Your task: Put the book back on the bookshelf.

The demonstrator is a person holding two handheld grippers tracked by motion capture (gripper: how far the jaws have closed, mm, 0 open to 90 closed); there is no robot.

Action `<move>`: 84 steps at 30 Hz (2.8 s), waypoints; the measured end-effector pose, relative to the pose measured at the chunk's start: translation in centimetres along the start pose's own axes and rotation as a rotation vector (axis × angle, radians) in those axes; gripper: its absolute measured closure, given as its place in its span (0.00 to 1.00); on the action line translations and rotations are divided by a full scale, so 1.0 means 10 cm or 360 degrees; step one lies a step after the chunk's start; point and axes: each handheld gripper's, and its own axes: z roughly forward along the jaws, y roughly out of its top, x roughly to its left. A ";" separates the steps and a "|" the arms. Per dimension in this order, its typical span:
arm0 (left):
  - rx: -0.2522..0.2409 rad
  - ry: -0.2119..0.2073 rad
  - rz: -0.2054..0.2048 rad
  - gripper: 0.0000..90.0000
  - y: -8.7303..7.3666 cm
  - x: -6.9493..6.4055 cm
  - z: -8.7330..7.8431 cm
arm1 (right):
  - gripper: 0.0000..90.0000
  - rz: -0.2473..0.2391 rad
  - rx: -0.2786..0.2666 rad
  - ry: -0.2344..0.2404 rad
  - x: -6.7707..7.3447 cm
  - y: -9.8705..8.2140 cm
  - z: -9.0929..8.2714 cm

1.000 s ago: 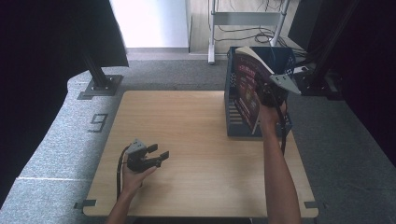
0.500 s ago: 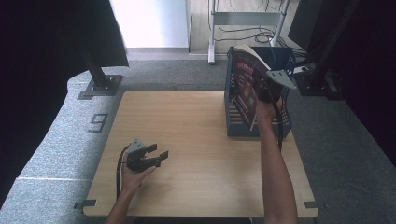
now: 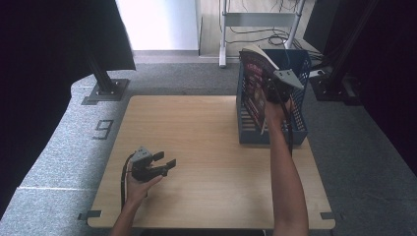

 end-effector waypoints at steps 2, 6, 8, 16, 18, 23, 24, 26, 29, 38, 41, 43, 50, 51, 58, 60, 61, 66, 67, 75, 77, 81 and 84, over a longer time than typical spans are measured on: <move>0.0001 -0.0002 0.0001 0.36 0.00 0.00 0.00 | 0.91 -0.0016 -0.0006 -0.0010 0.00 0.01 0.02; -0.0001 0.0002 0.0000 0.36 0.00 0.01 0.00 | 0.91 0.0017 -0.0009 -0.0023 -0.02 0.00 0.04; -0.0001 0.0002 -0.0002 0.36 0.00 0.01 0.00 | 0.91 0.0032 -0.0011 -0.0032 -0.03 -0.01 0.05; -0.0001 0.0003 -0.0006 0.36 0.00 0.02 0.00 | 0.91 0.0049 -0.0012 -0.0061 -0.05 -0.02 0.03; 0.0000 0.0002 -0.0006 0.36 0.00 0.02 0.00 | 0.91 0.0049 -0.0017 -0.0065 -0.06 -0.02 0.03; -0.0006 0.0003 -0.0008 0.36 0.00 0.01 -0.01 | 0.91 0.0036 -0.0025 -0.0068 -0.05 0.00 0.02; -0.0007 0.0003 -0.0008 0.36 0.00 0.01 -0.01 | 0.91 0.0038 -0.0030 -0.0068 -0.05 0.00 0.03; -0.0005 0.0003 -0.0007 0.36 0.00 0.01 -0.01 | 0.91 0.0044 -0.0025 -0.0083 -0.06 -0.01 0.06; -0.0010 0.0007 -0.0008 0.36 0.00 0.02 -0.02 | 0.91 0.0046 -0.0019 -0.0093 -0.05 -0.03 0.08; -0.0014 0.0012 -0.0018 0.36 -0.01 0.05 -0.04 | 0.91 0.0051 -0.0034 -0.0107 -0.02 -0.07 0.20; -0.0017 0.0014 -0.0019 0.36 -0.01 0.06 -0.05 | 0.91 0.0057 -0.0043 -0.0110 -0.01 -0.07 0.25; -0.0026 0.0017 -0.0022 0.36 -0.01 0.06 -0.05 | 0.91 0.0055 -0.0041 -0.0116 0.00 -0.08 0.28; -0.0033 0.0020 -0.0029 0.36 -0.01 0.09 -0.07 | 0.91 0.0037 -0.0036 -0.0129 0.03 -0.15 0.36; -0.0035 0.0022 -0.0029 0.36 -0.01 0.09 -0.07 | 0.91 0.0037 -0.0043 -0.0129 0.03 -0.15 0.37; -0.0042 0.0027 -0.0036 0.36 0.00 0.11 -0.09 | 0.91 0.0049 -0.0060 -0.0106 0.08 -0.25 0.43; -0.0040 0.0025 -0.0038 0.36 0.00 0.11 -0.09 | 0.91 0.0049 -0.0061 -0.0098 0.09 -0.28 0.43; -0.0041 0.0025 -0.0039 0.36 0.00 0.11 -0.09 | 0.91 0.0047 -0.0060 -0.0098 0.10 -0.30 0.44; -0.0043 0.0024 -0.0035 0.36 0.00 0.10 -0.09 | 0.91 0.0026 -0.0038 -0.0099 0.14 -0.41 0.47; -0.0044 0.0024 -0.0035 0.36 0.00 0.10 -0.09 | 0.91 0.0022 -0.0033 -0.0097 0.15 -0.44 0.47; -0.0017 0.0021 -0.0026 0.36 -0.01 0.08 -0.06 | 0.90 0.0001 0.0025 -0.0060 0.17 -0.64 0.46; -0.0016 0.0019 -0.0022 0.36 -0.01 0.07 -0.05 | 0.90 0.0015 0.0026 -0.0051 0.17 -0.68 0.45; -0.0012 0.0014 -0.0029 0.36 -0.01 0.06 -0.04 | 0.90 0.0014 0.0029 -0.0027 0.17 -0.70 0.39; -0.0005 0.0007 -0.0026 0.36 -0.01 0.04 -0.02 | 0.89 0.0020 0.0054 -0.0008 0.16 -0.72 0.32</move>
